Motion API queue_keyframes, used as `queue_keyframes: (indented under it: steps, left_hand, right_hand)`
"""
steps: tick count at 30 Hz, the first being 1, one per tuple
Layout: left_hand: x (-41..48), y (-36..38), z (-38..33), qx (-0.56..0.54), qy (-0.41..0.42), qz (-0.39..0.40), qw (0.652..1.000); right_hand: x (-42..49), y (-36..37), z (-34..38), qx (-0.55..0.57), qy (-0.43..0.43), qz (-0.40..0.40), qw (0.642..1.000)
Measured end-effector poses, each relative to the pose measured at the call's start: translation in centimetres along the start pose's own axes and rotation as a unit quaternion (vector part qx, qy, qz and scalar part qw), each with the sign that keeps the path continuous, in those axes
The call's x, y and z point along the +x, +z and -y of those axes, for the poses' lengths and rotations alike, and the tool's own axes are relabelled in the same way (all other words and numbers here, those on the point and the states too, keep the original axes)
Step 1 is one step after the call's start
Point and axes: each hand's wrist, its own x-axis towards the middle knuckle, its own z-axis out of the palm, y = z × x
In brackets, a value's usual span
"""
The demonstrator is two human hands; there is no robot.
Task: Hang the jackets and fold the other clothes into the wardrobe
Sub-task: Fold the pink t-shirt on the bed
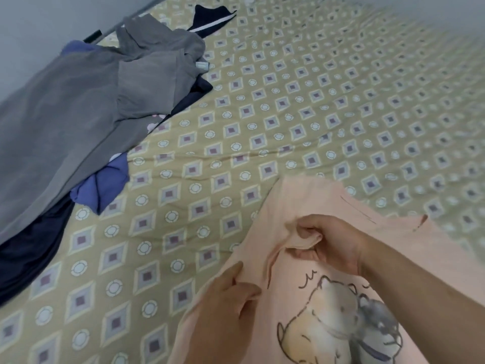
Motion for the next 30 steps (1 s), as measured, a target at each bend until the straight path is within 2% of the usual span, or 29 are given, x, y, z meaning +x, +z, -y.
queue_keyframes:
  steps: [2, 4, 6, 8, 10, 12, 15, 17, 20, 24, 26, 30]
  left_hand:
    - [-0.7, 0.1, -1.3, 0.1, -0.006, 0.081, 0.992]
    - [-1.0, 0.0, -2.2, 0.125, 0.063, 0.055, 0.989]
    - [-1.1, 0.5, -2.0, 0.077, 0.11, -0.033, 0.99]
    - [-0.9, 1.0, -1.6, -0.037, -0.002, -0.091, 0.995]
    - [-0.6, 1.7, -1.1, -0.147, -0.127, -0.123, 0.973]
    - [0.2, 1.9, -0.9, -0.187, -0.194, -0.157, 0.95]
    - [0.7, 1.9, -0.8, -0.27, -0.217, -0.186, 0.919]
    - [0.6, 1.9, -0.3, -0.287, -0.224, -0.17, 0.916]
    - [0.8, 1.6, 0.5, -0.292, -0.231, -0.138, 0.918]
    - [1.9, 0.7, 1.9, -0.307, -0.233, -0.135, 0.913]
    - [2.7, 0.3, 2.6, -0.322, -0.246, -0.138, 0.904]
    - [4.3, -0.8, 4.3, -0.35, -0.292, -0.184, 0.871]
  right_hand:
    - [-0.8, -1.8, -2.2, -0.069, -0.011, -0.091, 0.993]
    - [-1.2, -3.1, -3.7, -0.158, -0.024, -0.163, 0.974]
    - [-1.3, -3.6, -4.8, -0.207, -0.036, -0.21, 0.955]
    - [-1.0, -3.3, -5.1, -0.265, -0.06, -0.24, 0.932]
    - [-0.6, -2.8, -4.8, -0.347, -0.098, -0.265, 0.894]
    - [0.3, -2.2, -3.9, -0.387, -0.137, -0.273, 0.87]
    - [2.2, -0.9, -1.3, -0.378, -0.184, -0.248, 0.873]
    - [3.7, 0.1, 0.6, -0.347, -0.2, -0.222, 0.889]
    - [5.9, 0.9, 3.1, -0.291, -0.17, -0.228, 0.914]
    - [7.9, 0.7, 4.8, -0.3, -0.089, -0.267, 0.912]
    - [8.9, 0.3, 5.3, -0.309, -0.116, -0.284, 0.9]
    - [11.6, 1.8, 6.8, -0.304, -0.229, -0.307, 0.872]
